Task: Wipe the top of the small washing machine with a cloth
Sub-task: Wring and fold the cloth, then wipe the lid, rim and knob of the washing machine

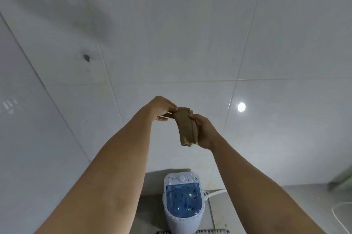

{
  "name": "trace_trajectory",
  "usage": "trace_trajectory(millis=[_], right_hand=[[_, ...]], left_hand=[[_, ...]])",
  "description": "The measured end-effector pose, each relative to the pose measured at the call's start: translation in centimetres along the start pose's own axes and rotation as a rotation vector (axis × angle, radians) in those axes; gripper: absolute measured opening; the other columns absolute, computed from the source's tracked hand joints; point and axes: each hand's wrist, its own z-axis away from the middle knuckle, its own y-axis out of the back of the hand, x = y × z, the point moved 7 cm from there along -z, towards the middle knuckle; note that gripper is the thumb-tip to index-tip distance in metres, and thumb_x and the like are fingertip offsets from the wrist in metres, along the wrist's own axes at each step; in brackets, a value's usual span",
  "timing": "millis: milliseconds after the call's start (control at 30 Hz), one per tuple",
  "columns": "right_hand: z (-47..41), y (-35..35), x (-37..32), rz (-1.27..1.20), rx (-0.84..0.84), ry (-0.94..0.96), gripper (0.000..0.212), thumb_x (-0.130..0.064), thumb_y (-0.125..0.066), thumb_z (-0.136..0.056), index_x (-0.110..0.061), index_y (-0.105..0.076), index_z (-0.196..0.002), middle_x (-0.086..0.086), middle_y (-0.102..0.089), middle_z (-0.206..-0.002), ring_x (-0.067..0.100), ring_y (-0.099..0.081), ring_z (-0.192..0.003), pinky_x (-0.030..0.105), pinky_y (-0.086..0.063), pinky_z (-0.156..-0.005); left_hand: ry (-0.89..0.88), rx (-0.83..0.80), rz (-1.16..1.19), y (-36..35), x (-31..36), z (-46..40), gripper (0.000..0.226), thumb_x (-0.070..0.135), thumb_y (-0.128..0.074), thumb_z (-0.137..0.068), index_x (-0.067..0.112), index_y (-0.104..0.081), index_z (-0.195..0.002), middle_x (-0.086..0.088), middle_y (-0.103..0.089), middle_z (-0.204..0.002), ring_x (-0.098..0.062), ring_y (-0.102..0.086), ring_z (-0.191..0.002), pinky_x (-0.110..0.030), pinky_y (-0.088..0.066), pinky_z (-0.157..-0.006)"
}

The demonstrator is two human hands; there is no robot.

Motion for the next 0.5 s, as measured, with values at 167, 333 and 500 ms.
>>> trace_trajectory(millis=[167,333,500], right_hand=[[-3.2,5.2,8.7,-0.211,0.161,-0.133,0.048,-0.033,-0.047,-0.102,-0.003,-0.060,-0.137,0.017,-0.069,-0.123,0.031,-0.070,-0.103,0.047,-0.053,-0.089],[-6.5,12.9,20.9,-0.237,0.292,-0.321,0.040,-0.025,-0.053,-0.103,0.002,-0.058,-0.133,0.024,-0.069,-0.115,0.034,-0.072,-0.092,0.045,-0.060,-0.074],[-12.1,23.1,32.6,0.125,0.557,-0.404,0.029,-0.020,-0.057,-0.101,0.004,-0.062,-0.116,0.017,-0.069,-0.071,0.022,-0.059,-0.053,0.023,-0.046,-0.039]], left_hand=[[0.093,-0.020,-0.120,-2.1,-8.8,-4.3,0.024,0.024,-0.068,-0.093,0.008,-0.073,-0.110,-0.009,-0.078,-0.108,-0.019,-0.072,-0.088,-0.033,-0.054,-0.084],[0.200,-0.070,-0.230,-6.5,-23.7,-9.1,0.027,0.022,-0.063,-0.096,-0.001,-0.072,-0.107,-0.012,-0.072,-0.109,-0.028,-0.068,-0.100,-0.040,-0.056,-0.090],[0.337,-0.058,-0.217,-12.4,-41.6,-13.3,0.027,0.015,-0.058,-0.090,0.014,-0.064,-0.064,-0.009,-0.057,-0.065,-0.023,-0.053,-0.064,-0.031,-0.041,-0.065]])
